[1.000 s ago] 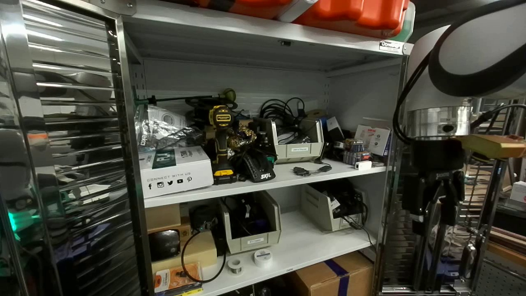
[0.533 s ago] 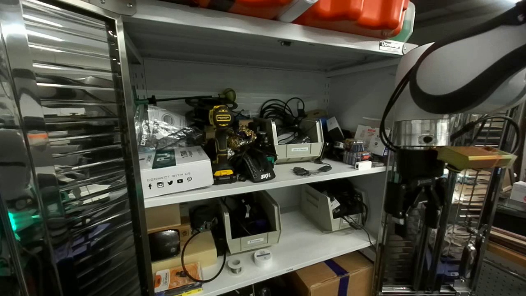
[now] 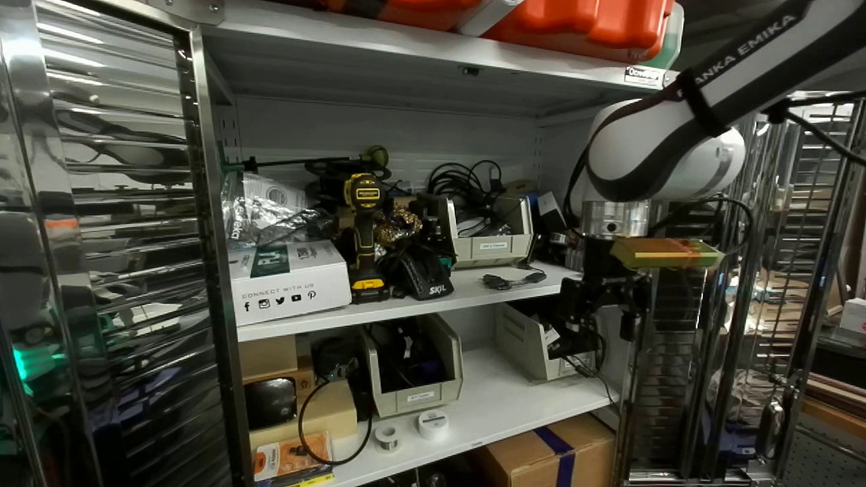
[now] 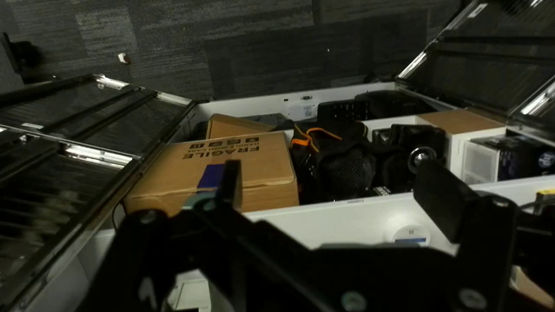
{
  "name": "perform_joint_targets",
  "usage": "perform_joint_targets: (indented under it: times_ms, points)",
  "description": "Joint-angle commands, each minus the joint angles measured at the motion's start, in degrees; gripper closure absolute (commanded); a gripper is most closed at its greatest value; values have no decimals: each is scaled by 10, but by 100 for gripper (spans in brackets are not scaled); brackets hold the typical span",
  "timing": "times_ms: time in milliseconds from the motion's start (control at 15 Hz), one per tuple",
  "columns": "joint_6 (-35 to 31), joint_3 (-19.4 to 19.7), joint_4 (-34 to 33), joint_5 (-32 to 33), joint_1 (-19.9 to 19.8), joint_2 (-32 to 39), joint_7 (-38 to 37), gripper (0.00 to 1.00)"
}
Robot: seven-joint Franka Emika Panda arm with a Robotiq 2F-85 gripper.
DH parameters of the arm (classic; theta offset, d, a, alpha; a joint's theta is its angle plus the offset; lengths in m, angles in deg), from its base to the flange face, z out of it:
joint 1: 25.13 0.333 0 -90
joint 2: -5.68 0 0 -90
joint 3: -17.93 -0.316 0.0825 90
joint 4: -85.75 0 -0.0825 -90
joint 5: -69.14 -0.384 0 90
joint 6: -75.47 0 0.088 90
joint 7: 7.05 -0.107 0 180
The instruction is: Pick up the cable and put it in the tool box
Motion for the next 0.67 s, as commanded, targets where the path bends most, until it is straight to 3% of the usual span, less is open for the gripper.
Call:
perform_joint_targets:
  times_ms: [0,600]
  points:
    - [-12,0,-117,36,-2,76,-61,0]
    - [-5,38,-352,57,7,232,-176,0]
